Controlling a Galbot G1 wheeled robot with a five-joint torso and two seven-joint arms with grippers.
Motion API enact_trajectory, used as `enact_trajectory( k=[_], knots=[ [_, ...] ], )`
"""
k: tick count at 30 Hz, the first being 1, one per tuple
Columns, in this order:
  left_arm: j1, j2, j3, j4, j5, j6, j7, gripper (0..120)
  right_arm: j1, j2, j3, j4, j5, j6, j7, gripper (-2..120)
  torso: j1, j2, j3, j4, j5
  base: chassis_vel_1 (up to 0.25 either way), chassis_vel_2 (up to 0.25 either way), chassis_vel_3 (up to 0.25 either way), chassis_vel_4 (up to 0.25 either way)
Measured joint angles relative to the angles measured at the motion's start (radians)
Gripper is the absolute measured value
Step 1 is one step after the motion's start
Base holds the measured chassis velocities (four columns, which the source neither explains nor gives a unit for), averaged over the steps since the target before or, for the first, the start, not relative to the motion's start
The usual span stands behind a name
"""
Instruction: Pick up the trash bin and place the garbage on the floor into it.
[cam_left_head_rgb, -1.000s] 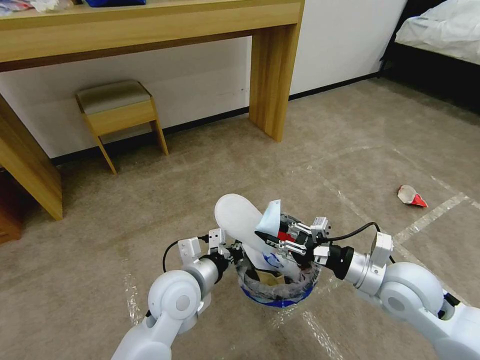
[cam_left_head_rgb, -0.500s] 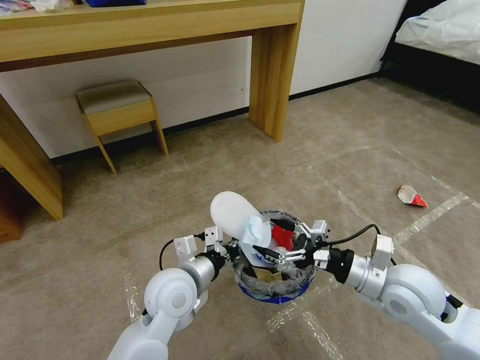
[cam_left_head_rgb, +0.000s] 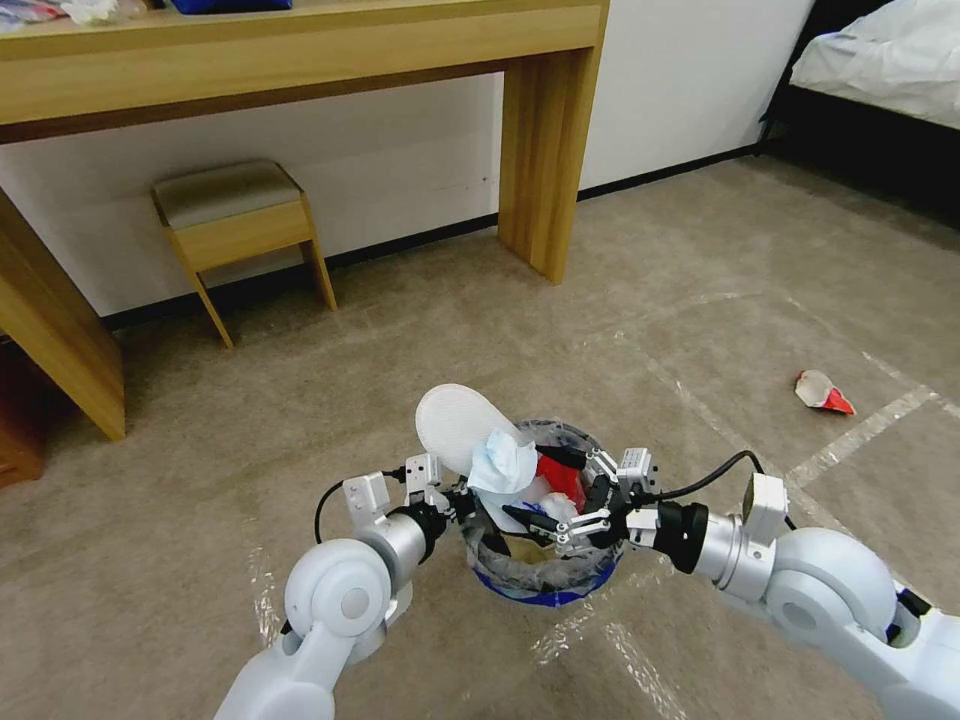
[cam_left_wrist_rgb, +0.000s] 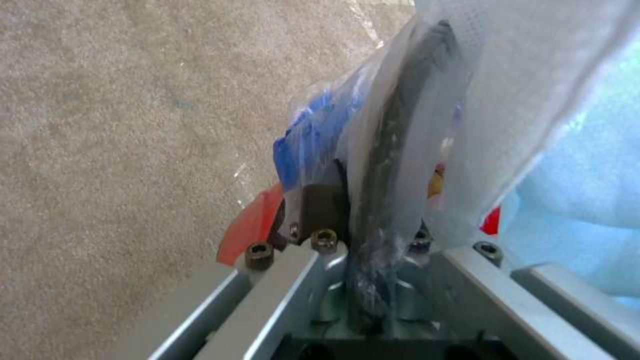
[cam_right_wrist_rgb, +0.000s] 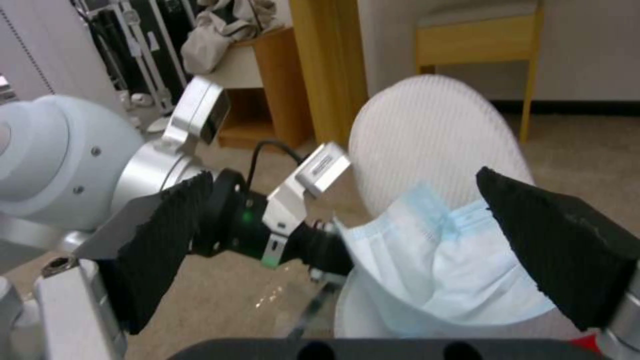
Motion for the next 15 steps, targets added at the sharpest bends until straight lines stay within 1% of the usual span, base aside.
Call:
enact_trajectory(
  k=[7, 10, 14, 15],
  knots=[
    [0.001, 0.002, 0.001, 0.004, 0.012, -0.002, 0.003, 1, -0.001, 0.001, 0.041, 0.01, 0.014, 0.001, 0.004, 100, 0.0, 0.0, 0.0, 0.0, 0.0, 0.0, 0.0, 0.0, 0.0],
    [-0.002, 0.013, 0.006, 0.015, 0.049, -0.022, 0.021, 1, -0.008, 0.01, 0.07, 0.011, 0.019, 0.006, 0.012, 100, 0.0, 0.0, 0.0, 0.0, -0.0002, 0.0, 0.0, 0.0, 0.0],
    [-0.003, 0.016, 0.006, 0.019, 0.063, -0.028, 0.025, 1, -0.012, 0.019, 0.083, 0.011, 0.021, 0.007, 0.021, 100, 0.0, 0.0, 0.0, 0.0001, 0.0, 0.0, 0.0, 0.0, 0.0],
    [-0.005, 0.021, 0.005, 0.026, 0.087, -0.03, 0.037, 1, -0.02, 0.039, 0.107, 0.006, 0.025, 0.012, 0.037, 100, 0.0, 0.0, 0.0, 0.0, -0.0002, 0.0, 0.0, 0.0, 0.0]
  ],
)
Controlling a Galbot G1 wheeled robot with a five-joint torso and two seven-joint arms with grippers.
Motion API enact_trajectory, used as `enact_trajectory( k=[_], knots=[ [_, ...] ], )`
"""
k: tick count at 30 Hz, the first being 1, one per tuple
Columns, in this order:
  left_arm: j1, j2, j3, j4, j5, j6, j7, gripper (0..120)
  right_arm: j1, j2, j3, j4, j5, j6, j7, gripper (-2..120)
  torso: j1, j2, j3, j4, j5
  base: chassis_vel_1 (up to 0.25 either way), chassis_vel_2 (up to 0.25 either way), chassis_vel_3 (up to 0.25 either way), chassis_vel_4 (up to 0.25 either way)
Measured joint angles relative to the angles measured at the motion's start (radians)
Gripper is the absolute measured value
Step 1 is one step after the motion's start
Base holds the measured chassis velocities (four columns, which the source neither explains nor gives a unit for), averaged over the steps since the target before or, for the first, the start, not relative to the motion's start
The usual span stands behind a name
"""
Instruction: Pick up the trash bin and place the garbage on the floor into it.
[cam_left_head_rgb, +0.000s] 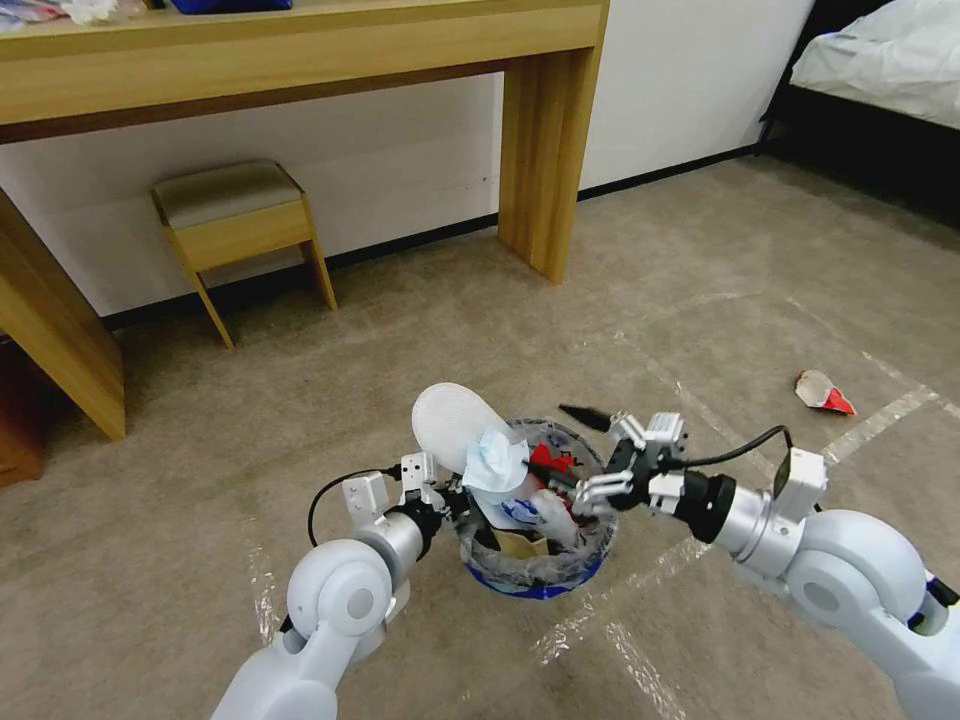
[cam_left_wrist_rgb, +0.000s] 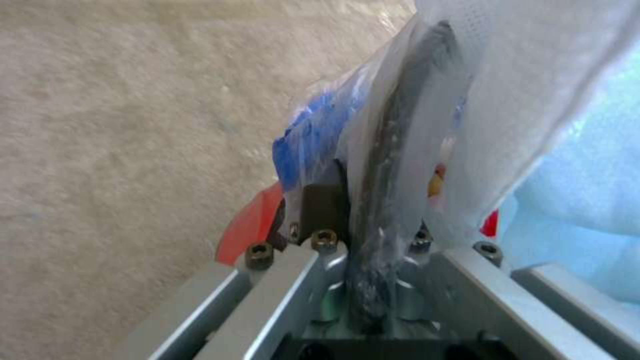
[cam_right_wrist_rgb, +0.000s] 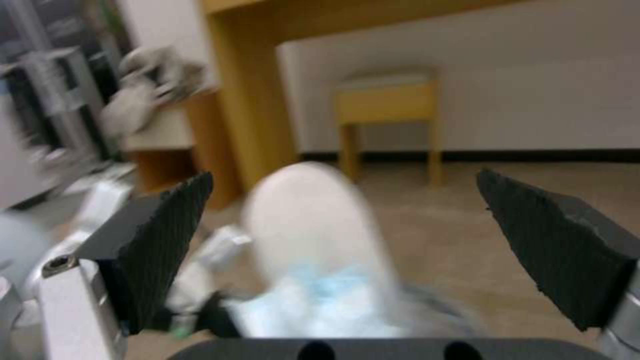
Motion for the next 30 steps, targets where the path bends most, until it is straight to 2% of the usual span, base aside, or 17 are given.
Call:
enact_trajectory(
  k=[4, 11, 15, 30],
  knots=[
    [0.0, 0.004, -0.006, 0.009, 0.018, -0.004, 0.009, 1, -0.016, 0.031, 0.035, -0.014, 0.0, 0.006, 0.011, 100, 0.0, 0.0, 0.0, 0.0, 0.0002, 0.0, 0.0, 0.0, 0.0],
    [0.014, 0.002, -0.055, 0.037, 0.038, -0.013, 0.008, 1, -0.083, 0.145, 0.176, -0.096, -0.001, 0.032, 0.033, 100, 0.0, 0.0, 0.0, -0.0001, 0.0001, 0.0, 0.0, 0.0, 0.0],
    [0.018, 0.003, -0.061, 0.043, 0.051, -0.016, 0.013, 1, -0.077, 0.18, 0.184, -0.131, -0.001, 0.034, 0.037, 100, 0.0, 0.0, 0.0, 0.0, 0.0002, 0.0, 0.0, 0.0, 0.0],
    [0.003, -0.012, -0.059, 0.062, 0.058, -0.028, 0.022, 1, -0.027, 0.159, 0.148, -0.18, -0.004, 0.03, 0.044, 100, 0.0, 0.0, 0.0, 0.0, 0.0001, 0.0, 0.0, 0.0, 0.0]
  ],
)
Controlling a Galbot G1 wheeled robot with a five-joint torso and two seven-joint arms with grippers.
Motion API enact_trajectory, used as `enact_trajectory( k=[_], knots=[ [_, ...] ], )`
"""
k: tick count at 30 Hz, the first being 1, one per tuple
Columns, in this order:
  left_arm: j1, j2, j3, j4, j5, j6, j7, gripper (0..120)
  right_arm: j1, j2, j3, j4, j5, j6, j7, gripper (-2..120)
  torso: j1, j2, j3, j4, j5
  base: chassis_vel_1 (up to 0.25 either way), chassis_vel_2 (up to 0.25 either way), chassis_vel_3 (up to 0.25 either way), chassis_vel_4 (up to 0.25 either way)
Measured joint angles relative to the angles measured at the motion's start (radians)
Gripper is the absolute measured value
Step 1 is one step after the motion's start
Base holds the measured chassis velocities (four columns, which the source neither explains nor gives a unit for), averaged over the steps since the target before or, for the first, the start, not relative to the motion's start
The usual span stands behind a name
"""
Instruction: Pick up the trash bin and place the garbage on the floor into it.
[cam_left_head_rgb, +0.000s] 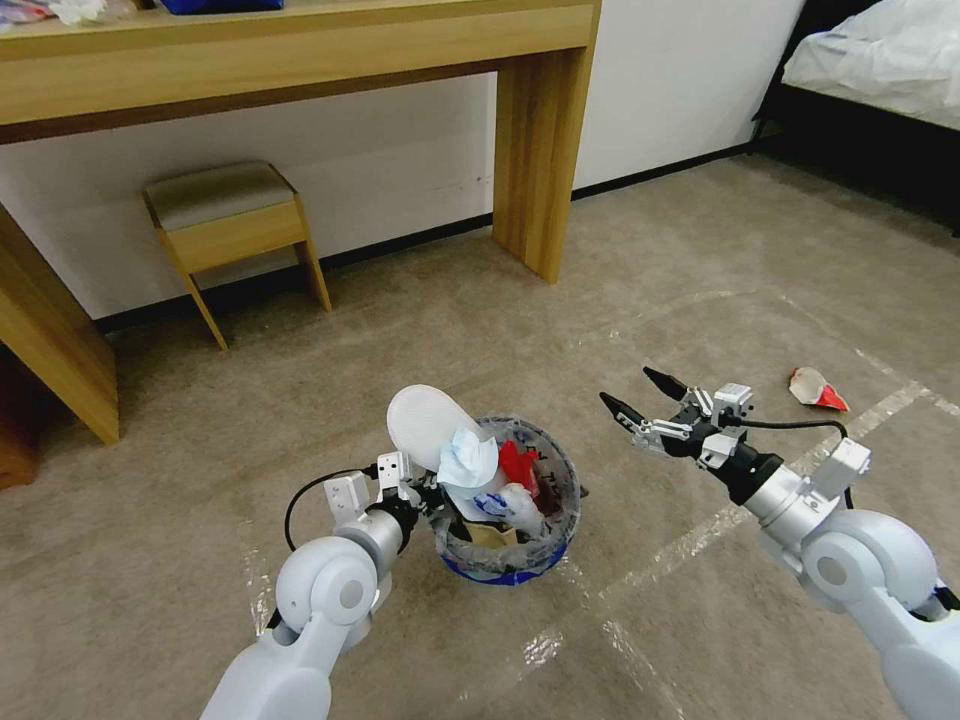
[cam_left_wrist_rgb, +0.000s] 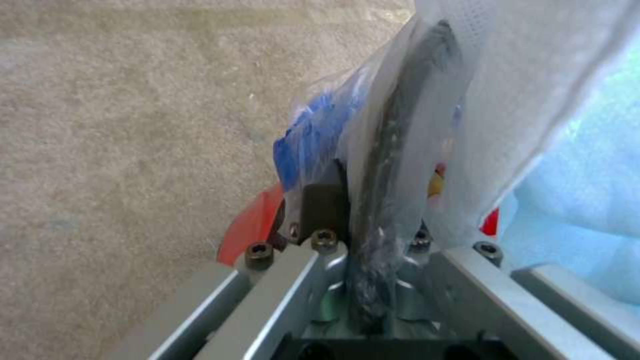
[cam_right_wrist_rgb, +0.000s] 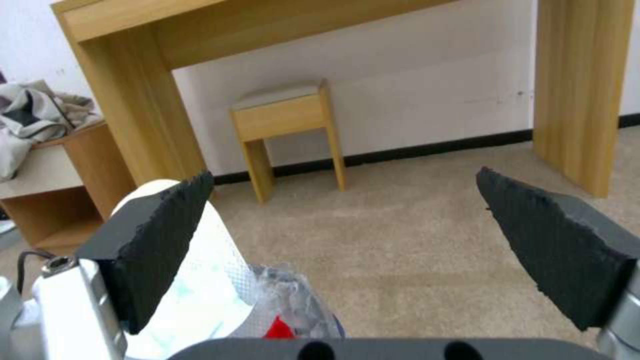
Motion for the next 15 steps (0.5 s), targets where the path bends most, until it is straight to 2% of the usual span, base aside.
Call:
enact_trajectory(
  k=[10, 15],
  knots=[
    [0.006, -0.01, 0.0, 0.0, 0.007, -0.004, -0.007, 1, -0.007, 0.013, 0.006, -0.002, -0.005, 0.003, -0.003, 100, 0.0, 0.0, 0.0, -0.0002, 0.0, -0.043, -0.045, -0.05, -0.049],
    [0.014, -0.03, -0.009, -0.012, 0.013, -0.008, -0.012, 1, -0.002, 0.007, 0.006, -0.011, -0.008, 0.01, 0.026, 100, 0.0, 0.0, 0.0, -0.0006, 0.0001, -0.05, -0.057, -0.048, -0.056]
  ],
)
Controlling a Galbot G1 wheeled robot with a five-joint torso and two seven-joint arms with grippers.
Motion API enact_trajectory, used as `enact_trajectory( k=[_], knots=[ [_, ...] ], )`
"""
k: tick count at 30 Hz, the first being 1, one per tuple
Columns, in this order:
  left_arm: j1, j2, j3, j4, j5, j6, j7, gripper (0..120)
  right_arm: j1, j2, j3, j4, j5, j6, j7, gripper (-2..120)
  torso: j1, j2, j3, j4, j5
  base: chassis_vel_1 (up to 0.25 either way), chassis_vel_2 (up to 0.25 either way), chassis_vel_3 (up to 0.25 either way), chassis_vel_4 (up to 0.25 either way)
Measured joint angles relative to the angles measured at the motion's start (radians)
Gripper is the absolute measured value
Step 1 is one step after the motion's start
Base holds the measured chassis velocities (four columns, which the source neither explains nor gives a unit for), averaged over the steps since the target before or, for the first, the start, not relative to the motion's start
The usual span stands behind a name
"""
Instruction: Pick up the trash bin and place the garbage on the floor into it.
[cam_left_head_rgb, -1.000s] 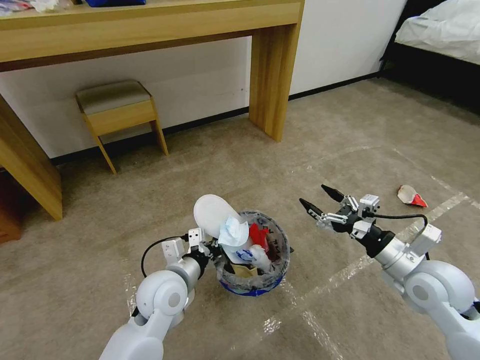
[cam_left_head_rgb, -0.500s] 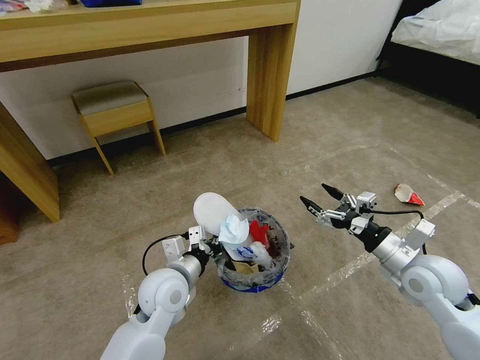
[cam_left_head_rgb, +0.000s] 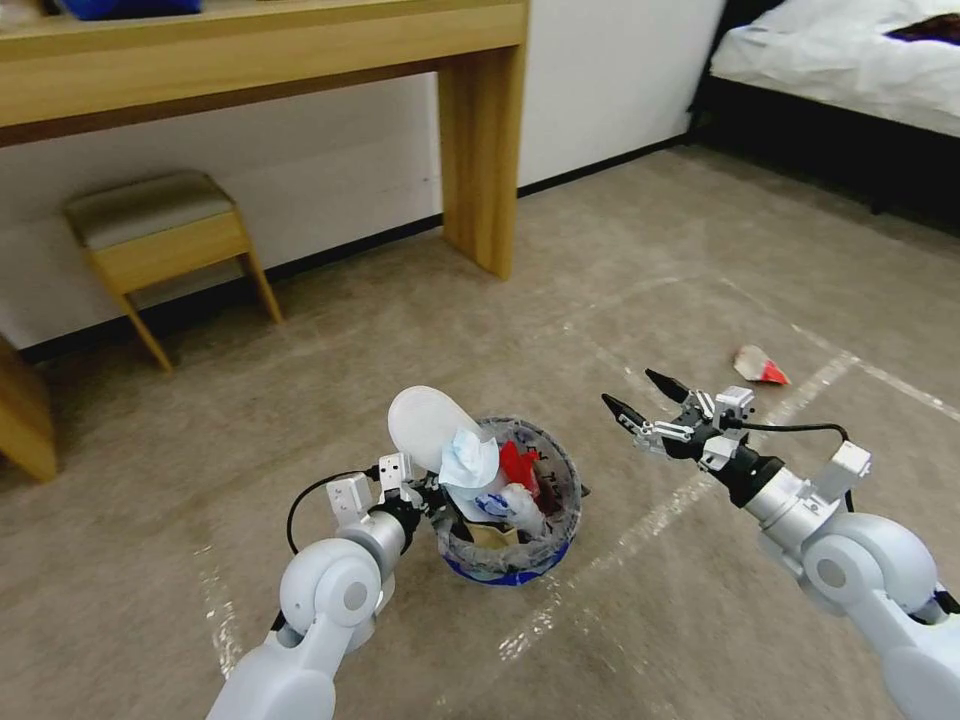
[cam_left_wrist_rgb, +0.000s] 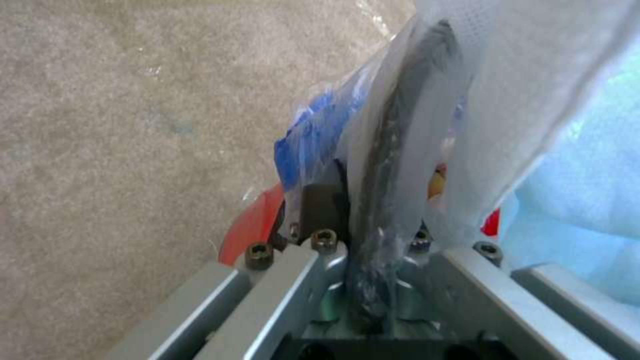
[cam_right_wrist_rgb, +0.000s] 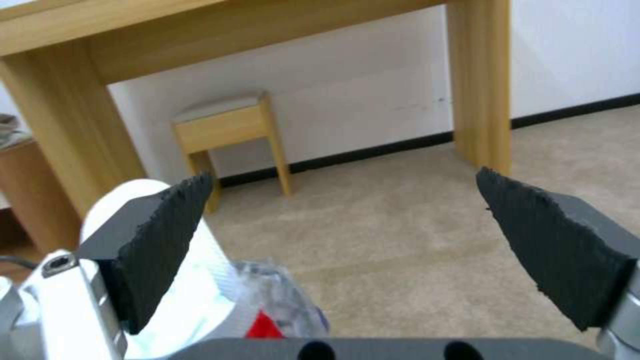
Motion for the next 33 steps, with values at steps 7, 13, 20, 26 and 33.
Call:
enact_trajectory(
  k=[7, 13, 20, 26, 33],
  knots=[
    [0.01, -0.001, 0.0, -0.005, 0.008, -0.002, -0.001, 1, -0.002, -0.004, 0.007, -0.009, -0.024, 0.013, 0.011, 100, 0.0, 0.0, 0.0, 0.0008, -0.0001, 0.0, 0.0, 0.0, 0.0],
    [0.013, 0.0, 0.002, -0.008, 0.01, -0.002, -0.001, 1, -0.012, 0.004, 0.01, -0.004, -0.038, 0.016, 0.033, 100, 0.0, 0.0, 0.0, 0.0005, 0.0, 0.0, 0.0, 0.0, 0.0],
    [0.015, 0.014, -0.008, -0.013, 0.011, -0.002, -0.001, 1, -0.003, 0.019, 0.022, -0.029, -0.049, -0.001, 0.06, 100, 0.0, 0.0, 0.0, 0.0006, -0.0001, 0.0, 0.0, 0.0, 0.0],
    [0.008, 0.026, -0.016, -0.01, 0.027, -0.002, -0.002, 1, 0.009, 0.059, 0.029, -0.134, -0.154, 0.0, 0.26, 100, 0.0, 0.0, 0.0, 0.0006, 0.0001, 0.0, 0.0, 0.0, 0.0],
    [-0.01, 0.032, -0.023, 0.0, 0.032, -0.003, -0.003, 1, -0.018, 0.094, 0.079, -0.227, -0.246, 0.012, 0.364, 100, 0.0, 0.0, 0.0, 0.0003, 0.0, 0.0, 0.0, 0.0, 0.0]
  ],
)
